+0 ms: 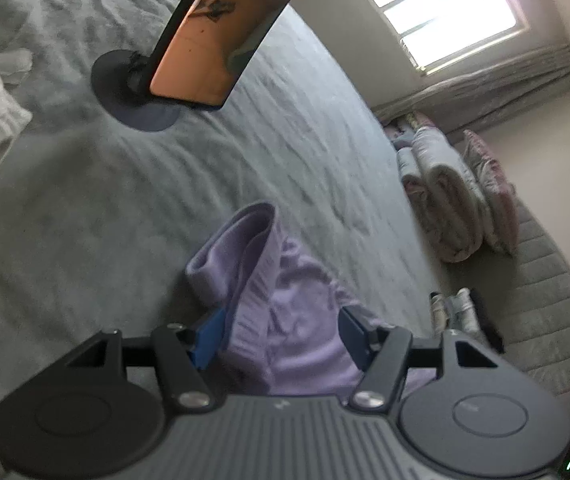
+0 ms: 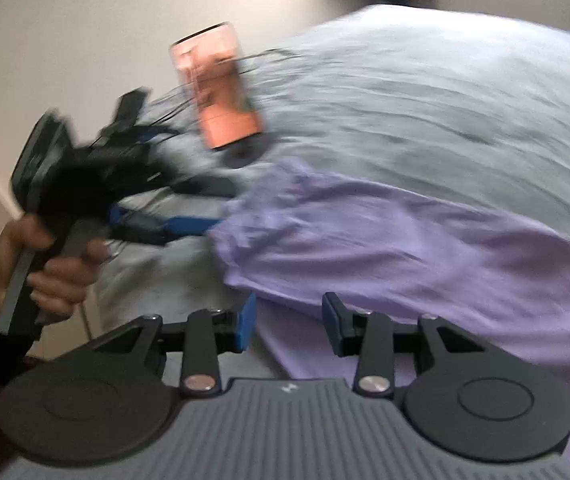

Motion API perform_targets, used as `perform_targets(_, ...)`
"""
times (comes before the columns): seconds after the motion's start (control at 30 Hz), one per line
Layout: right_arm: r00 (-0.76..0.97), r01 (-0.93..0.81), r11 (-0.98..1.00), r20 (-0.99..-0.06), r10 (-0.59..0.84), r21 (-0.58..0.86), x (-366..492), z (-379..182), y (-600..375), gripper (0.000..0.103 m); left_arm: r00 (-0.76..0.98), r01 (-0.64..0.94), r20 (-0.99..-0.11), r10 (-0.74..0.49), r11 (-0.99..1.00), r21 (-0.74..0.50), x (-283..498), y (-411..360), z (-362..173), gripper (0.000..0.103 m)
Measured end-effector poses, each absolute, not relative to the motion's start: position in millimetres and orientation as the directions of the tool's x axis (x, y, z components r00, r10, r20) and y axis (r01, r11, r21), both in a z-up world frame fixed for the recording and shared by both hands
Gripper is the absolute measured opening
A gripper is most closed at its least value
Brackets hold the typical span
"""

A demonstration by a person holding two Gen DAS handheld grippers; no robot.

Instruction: Fold clothes

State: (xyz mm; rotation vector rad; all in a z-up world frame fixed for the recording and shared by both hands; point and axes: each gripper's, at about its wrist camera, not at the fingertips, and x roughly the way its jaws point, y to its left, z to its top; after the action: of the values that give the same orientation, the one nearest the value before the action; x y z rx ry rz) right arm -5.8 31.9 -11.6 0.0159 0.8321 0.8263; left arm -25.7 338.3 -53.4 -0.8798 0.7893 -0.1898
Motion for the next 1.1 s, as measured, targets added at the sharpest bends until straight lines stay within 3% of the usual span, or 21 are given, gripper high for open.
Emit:
perform_targets(0.2, 0.455, -0.453, 0.792, -0.657, 0.601, 0.411, 4.2, -14.3, -37.4, 0.041, 0.683, -0.187, -0.597, -0.42, 0.69, -0.699, -36.1, 327.2, -49.2, 0.057)
perform_targets(0.37, 0.494, -0.273, 0.773, -0.606, 0.624, 0.573, 15.0, -24.3, -91.8, 0.041, 0.663, -0.23, -0.655, -0.362, 0.735, -0.638, -42.8, 320.1, -47.6, 0.049)
perform_targets(0.47, 0.502, -0.135, 0.731, -0.59, 0.633, 0.669, 25.7, -36.8, -116.0, 0.041, 0.666, -0.278, -0.676, -0.315, 0.736, -0.617, -45.6, 320.7, -48.0, 0.033)
perform_targets(0.53, 0.499, -0.055, 0.708, -0.595, 0.63, 0.704, 35.0, -43.1, -126.1, 0.041, 0.667, -0.309, -0.687, -0.288, 0.731, -0.608, -45.6, 320.2, -47.9, 0.017)
perform_targets(0.67, 0.51, -0.031, 0.675, -0.569, 0.645, 0.737, 46.5, -34.8, -131.4, 0.041, 0.669, -0.324, -0.695, -0.263, 0.738, -0.592, -47.2, 319.6, -44.1, 0.015)
perform_targets(0.77, 0.507, -0.017, 0.737, -0.629, 0.589, 0.676, 50.9, -31.2, -125.9, 0.041, 0.656, -0.328, -0.712, -0.25, 0.755, -0.568, -47.7, 317.3, -42.6, 0.015)
perform_targets(0.83, 0.507, -0.013, 0.778, -0.666, 0.547, 0.628, 51.7, -33.8, -121.6, 0.033, 0.65, -0.327, -0.722, -0.238, 0.77, -0.548, -48.2, 314.2, -43.1, 0.015)
perform_targets(0.97, 0.519, -0.014, 0.779, -0.661, 0.542, 0.627, 51.4, -36.1, -119.2, 0.03, 0.65, -0.332, -0.728, -0.218, 0.78, -0.53, -49.4, 312.2, -42.3, 0.012)
perform_targets(1.0, 0.525, -0.015, 0.782, -0.66, 0.537, 0.623, 52.2, -37.4, -120.4, 0.023, 0.653, -0.331, -0.727, -0.212, 0.783, -0.526, -49.9, 311.5, -41.2, 0.01)
perform_targets(1.03, 0.532, -0.01, 0.788, -0.664, 0.526, 0.616, 52.5, -39.3, -120.8, 0.01, 0.655, -0.331, -0.727, -0.206, 0.787, -0.521, -50.3, 310.8, -40.1, 0.008)
perform_targets(1.1, 0.546, -0.001, 0.796, -0.666, 0.508, 0.605, 51.4, -40.5, -121.4, 0.002, 0.667, -0.321, -0.721, -0.189, 0.8, -0.507, -51.1, 308.5, -34.4, 0.007)
